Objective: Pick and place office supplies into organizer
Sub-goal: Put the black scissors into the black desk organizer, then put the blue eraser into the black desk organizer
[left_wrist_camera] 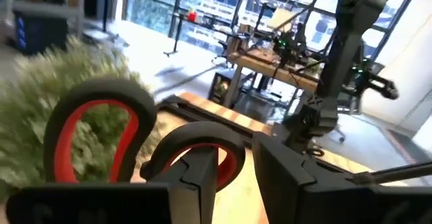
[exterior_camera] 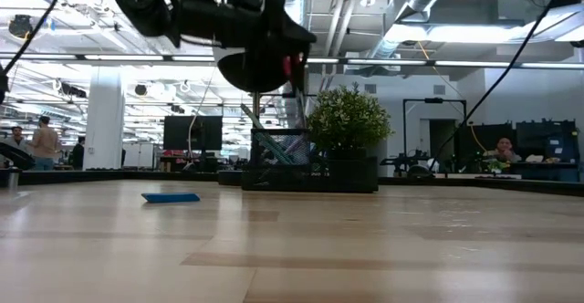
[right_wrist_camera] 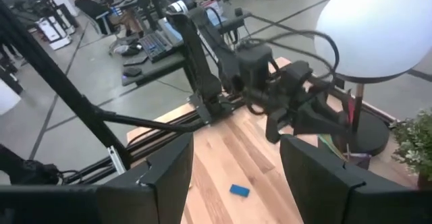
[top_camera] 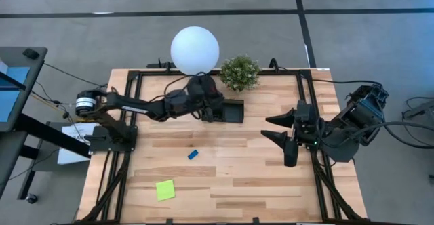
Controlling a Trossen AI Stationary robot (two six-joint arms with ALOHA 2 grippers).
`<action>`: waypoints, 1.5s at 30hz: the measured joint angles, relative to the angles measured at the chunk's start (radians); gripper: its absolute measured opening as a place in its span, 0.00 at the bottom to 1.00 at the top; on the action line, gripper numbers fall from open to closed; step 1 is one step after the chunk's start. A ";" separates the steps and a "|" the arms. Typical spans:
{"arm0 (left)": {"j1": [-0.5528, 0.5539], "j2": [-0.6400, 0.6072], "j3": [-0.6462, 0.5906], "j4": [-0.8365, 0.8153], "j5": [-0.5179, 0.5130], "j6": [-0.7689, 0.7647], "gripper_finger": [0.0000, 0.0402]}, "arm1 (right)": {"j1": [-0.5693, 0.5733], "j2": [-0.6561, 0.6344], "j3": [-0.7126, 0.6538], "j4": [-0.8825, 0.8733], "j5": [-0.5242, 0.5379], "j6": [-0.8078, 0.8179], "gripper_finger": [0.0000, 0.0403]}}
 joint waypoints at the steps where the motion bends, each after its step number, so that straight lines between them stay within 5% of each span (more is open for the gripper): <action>1: -0.002 -0.019 0.000 -0.020 -0.011 0.022 0.21 | 0.000 0.000 0.000 0.000 -0.003 0.000 0.54; 11: -0.003 -0.018 -0.001 -0.293 -0.084 0.041 0.22 | 0.000 0.000 0.000 0.000 -0.015 0.000 0.54; 21: -0.003 0.030 0.001 -0.297 -0.086 -0.051 0.25 | 0.000 0.000 0.000 0.002 -0.015 0.000 0.54; 29: -0.007 0.005 0.021 -0.329 0.022 -0.195 0.34 | 0.000 0.000 0.000 0.003 -0.016 0.000 0.54; 45: -0.105 -0.371 0.098 -0.407 0.042 -0.170 0.26 | 0.000 0.000 0.000 -0.006 -0.017 -0.003 0.54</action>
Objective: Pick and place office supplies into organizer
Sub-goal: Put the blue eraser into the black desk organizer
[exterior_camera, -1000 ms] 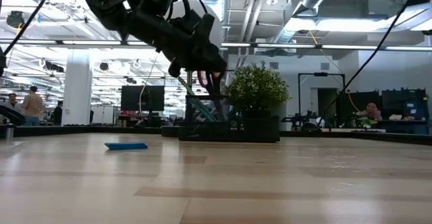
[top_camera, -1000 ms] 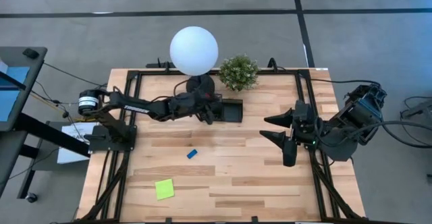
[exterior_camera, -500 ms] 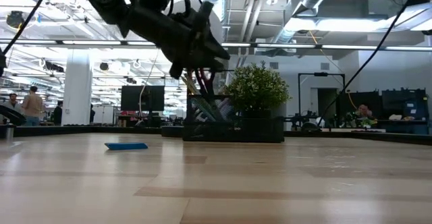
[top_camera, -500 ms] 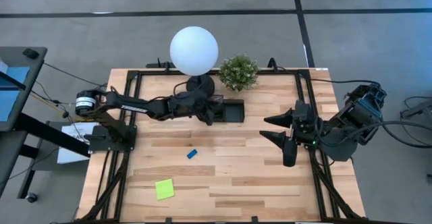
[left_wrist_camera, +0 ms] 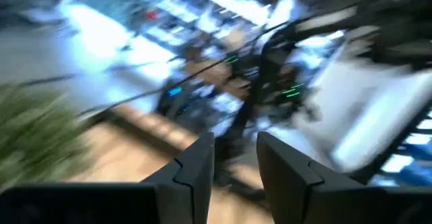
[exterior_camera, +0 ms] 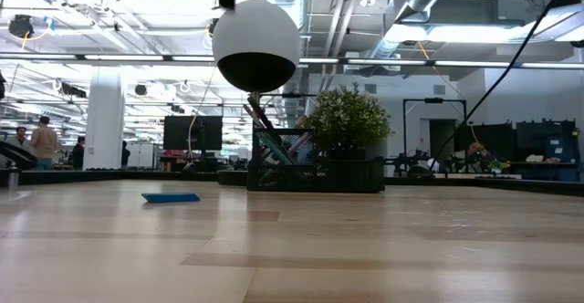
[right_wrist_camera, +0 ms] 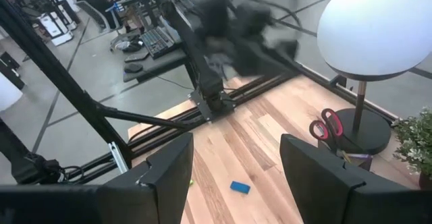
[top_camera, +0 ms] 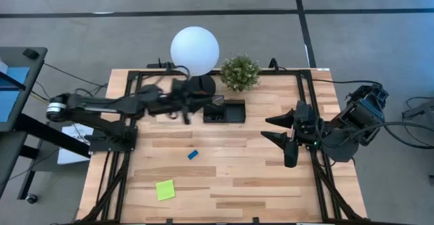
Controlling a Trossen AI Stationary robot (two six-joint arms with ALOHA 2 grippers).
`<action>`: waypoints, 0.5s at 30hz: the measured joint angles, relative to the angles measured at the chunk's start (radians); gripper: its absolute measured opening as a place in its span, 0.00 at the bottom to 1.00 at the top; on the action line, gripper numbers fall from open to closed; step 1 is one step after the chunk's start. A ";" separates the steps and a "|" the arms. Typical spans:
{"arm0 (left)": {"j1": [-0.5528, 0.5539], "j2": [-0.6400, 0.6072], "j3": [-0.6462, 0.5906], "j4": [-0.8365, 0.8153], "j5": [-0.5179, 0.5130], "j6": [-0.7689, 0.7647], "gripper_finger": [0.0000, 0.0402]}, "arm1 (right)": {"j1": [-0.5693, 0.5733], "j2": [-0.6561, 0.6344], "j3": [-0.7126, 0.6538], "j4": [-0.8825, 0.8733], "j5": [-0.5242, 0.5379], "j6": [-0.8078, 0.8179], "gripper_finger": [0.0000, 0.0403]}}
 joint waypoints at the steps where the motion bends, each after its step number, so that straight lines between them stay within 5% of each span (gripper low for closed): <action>1: -0.015 -0.035 0.003 0.001 0.024 0.005 0.26 | 0.000 0.000 0.000 -0.001 0.000 0.000 0.54; 7: -0.148 -0.202 0.013 -0.126 0.192 0.011 0.24 | -0.009 0.000 0.000 -0.004 0.000 -0.014 0.54; 15: -0.450 -0.219 0.012 -0.610 -0.143 -0.239 0.19 | -0.009 0.000 0.000 0.011 -0.023 -0.015 0.54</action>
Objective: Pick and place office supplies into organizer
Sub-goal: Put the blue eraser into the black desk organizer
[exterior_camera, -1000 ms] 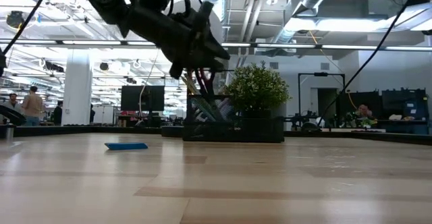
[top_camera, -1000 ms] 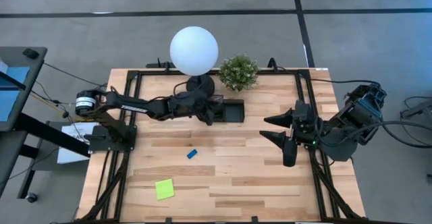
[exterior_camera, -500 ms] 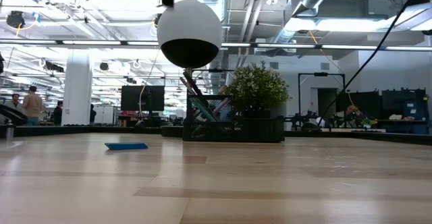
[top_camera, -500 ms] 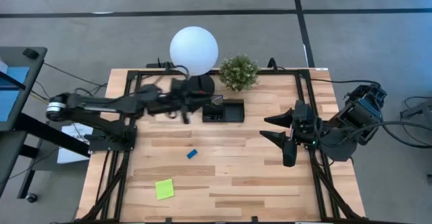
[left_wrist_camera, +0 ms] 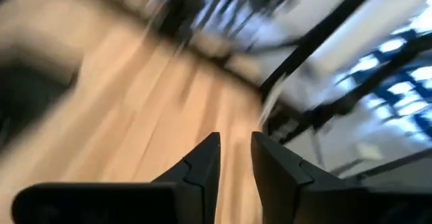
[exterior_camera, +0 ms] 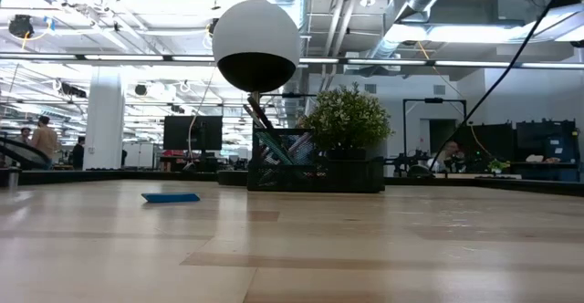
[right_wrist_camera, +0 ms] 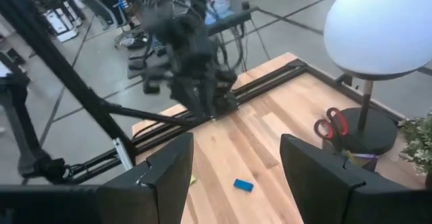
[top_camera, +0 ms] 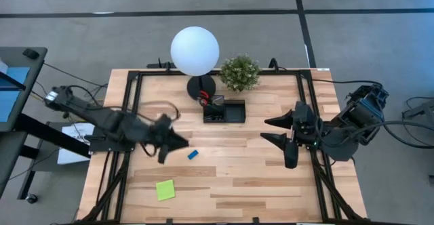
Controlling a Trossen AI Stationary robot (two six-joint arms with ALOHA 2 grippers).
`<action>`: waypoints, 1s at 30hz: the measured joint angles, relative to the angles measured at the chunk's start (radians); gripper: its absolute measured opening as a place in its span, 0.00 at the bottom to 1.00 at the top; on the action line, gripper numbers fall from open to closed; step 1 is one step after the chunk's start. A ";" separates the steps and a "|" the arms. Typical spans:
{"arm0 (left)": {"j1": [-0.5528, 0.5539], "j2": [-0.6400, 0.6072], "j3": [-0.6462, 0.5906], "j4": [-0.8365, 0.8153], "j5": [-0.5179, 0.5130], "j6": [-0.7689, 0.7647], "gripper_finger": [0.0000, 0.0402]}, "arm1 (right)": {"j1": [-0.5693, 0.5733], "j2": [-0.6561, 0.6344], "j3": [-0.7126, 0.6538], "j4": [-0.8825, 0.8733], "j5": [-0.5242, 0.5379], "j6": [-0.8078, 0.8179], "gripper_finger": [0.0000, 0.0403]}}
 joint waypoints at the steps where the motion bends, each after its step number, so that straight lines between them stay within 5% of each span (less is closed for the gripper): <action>1: -0.033 0.018 0.000 -0.058 -0.030 -0.071 0.19 | 0.000 0.000 0.000 0.000 -0.013 0.000 0.54; 7: -0.179 0.194 -0.001 -0.218 -0.098 -0.304 0.17 | 0.000 0.000 -0.024 -0.003 -0.087 0.000 0.54; 14: -0.170 0.443 -0.002 -0.283 -0.076 -0.439 0.17 | -0.007 0.000 -0.074 0.000 -0.167 0.044 0.54; 23: -0.068 0.680 -0.003 -0.290 -0.082 -0.366 0.19 | -0.032 0.001 -0.097 0.011 -0.188 0.132 0.54; 30: -0.016 0.750 -0.001 -0.175 -0.032 -0.278 0.35 | -0.033 0.001 -0.097 0.028 -0.190 0.132 0.54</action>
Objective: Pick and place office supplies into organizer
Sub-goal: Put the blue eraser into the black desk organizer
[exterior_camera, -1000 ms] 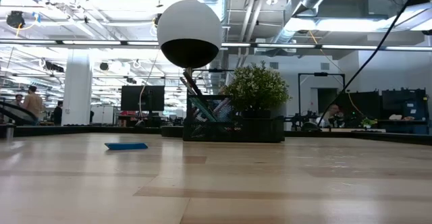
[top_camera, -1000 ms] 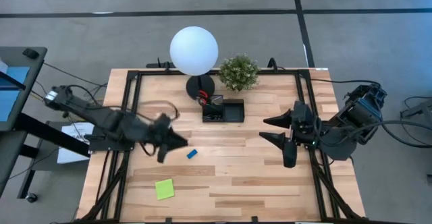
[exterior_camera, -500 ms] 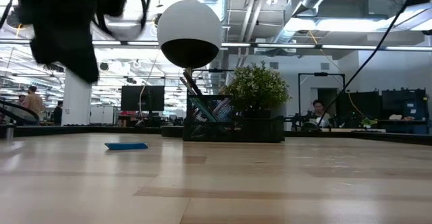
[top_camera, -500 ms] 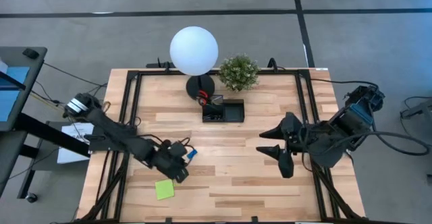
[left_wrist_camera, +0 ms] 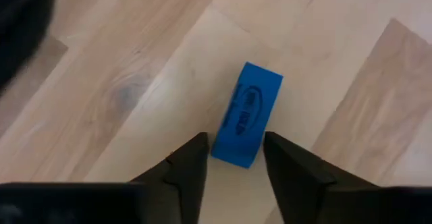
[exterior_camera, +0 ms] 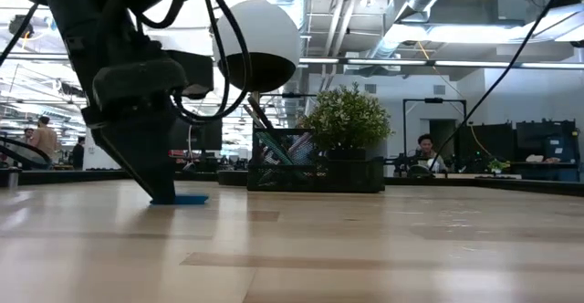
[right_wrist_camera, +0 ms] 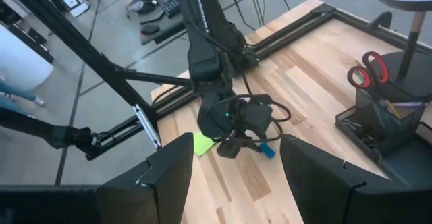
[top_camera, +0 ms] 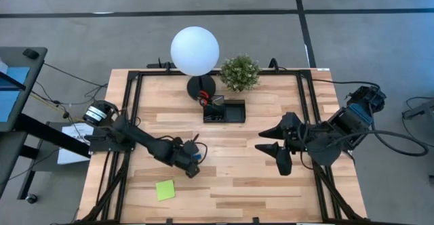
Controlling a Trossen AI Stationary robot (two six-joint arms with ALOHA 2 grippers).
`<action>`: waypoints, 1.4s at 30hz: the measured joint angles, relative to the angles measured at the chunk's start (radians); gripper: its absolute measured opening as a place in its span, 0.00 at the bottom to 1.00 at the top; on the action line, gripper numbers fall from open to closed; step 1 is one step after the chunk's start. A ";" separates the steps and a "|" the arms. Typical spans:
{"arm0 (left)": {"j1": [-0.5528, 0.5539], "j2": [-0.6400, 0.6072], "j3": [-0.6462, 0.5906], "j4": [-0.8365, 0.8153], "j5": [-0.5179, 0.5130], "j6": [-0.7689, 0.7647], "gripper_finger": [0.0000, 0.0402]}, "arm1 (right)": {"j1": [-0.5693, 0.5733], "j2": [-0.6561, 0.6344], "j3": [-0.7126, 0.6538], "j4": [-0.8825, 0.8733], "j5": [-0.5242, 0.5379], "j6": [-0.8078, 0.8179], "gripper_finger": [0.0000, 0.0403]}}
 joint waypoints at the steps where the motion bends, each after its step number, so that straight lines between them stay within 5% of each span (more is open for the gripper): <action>1: 0.002 0.000 0.000 0.005 0.002 0.003 0.38 | 0.000 0.000 0.000 0.000 0.000 0.000 0.54; 8: 0.009 0.001 0.001 0.012 0.002 0.035 0.53 | 0.000 0.000 0.000 0.000 0.000 -0.004 0.54; 15: 0.020 0.003 -0.014 0.010 -0.026 0.114 0.54 | 0.000 0.000 0.000 -0.003 0.001 -0.008 0.54; 27: 0.037 0.026 -0.051 0.064 0.000 0.071 0.33 | 0.000 -0.001 0.000 -0.013 0.000 -0.010 0.54; 36: 0.125 0.026 0.032 0.015 0.030 0.040 0.09 | 0.001 -0.001 0.000 -0.013 -0.001 -0.011 0.54; 42: 0.253 0.021 0.137 0.094 -0.142 0.174 0.07 | 0.001 -0.001 0.000 -0.012 -0.001 -0.011 0.54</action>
